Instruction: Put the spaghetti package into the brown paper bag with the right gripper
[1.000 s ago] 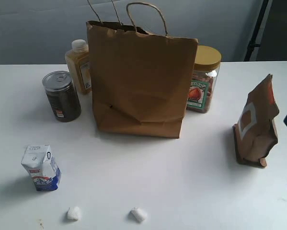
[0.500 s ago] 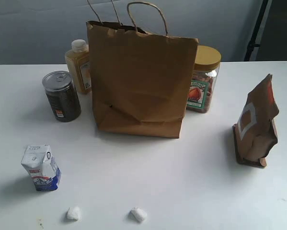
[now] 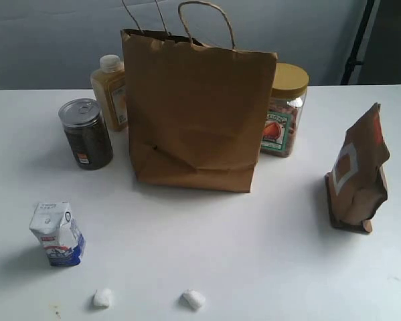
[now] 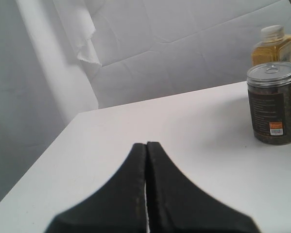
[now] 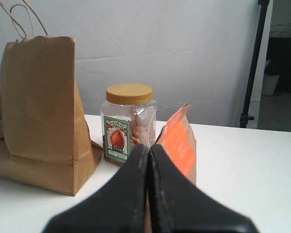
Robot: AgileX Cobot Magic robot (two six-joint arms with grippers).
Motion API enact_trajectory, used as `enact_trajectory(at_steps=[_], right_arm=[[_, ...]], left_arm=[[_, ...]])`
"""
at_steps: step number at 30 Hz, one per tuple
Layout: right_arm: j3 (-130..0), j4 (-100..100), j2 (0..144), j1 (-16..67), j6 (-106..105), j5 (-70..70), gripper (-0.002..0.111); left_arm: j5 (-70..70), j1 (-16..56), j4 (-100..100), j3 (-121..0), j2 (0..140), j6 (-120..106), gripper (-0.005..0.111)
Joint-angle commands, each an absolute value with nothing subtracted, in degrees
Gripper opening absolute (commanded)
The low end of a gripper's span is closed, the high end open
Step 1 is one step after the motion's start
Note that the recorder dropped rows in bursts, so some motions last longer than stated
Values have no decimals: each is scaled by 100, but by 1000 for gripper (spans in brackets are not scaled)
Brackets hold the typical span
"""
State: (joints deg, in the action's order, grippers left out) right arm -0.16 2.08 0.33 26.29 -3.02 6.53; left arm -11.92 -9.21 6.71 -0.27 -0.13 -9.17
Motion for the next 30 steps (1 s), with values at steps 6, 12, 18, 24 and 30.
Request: enact_trajectory(at_steps=[6,12,18,24,30], right_arm=[[0,258,0,2577,-336,712,0],[0,315,0,2460,-336,598,0],[0,359,0,1816,-140,775,0],[0,257,0,1816,-108,775,0],[0,257,0,1816,-108,775,0]], left_arm=[[-1066,-911,647,0,0,-896,0],[-1066,-911,647,0,0,-896,0],[-1066,-911,647,0,0,-896,0],[-1066,-911,647,0,0,-896,0],[-1066,-911,647,0,0,-896,0]])
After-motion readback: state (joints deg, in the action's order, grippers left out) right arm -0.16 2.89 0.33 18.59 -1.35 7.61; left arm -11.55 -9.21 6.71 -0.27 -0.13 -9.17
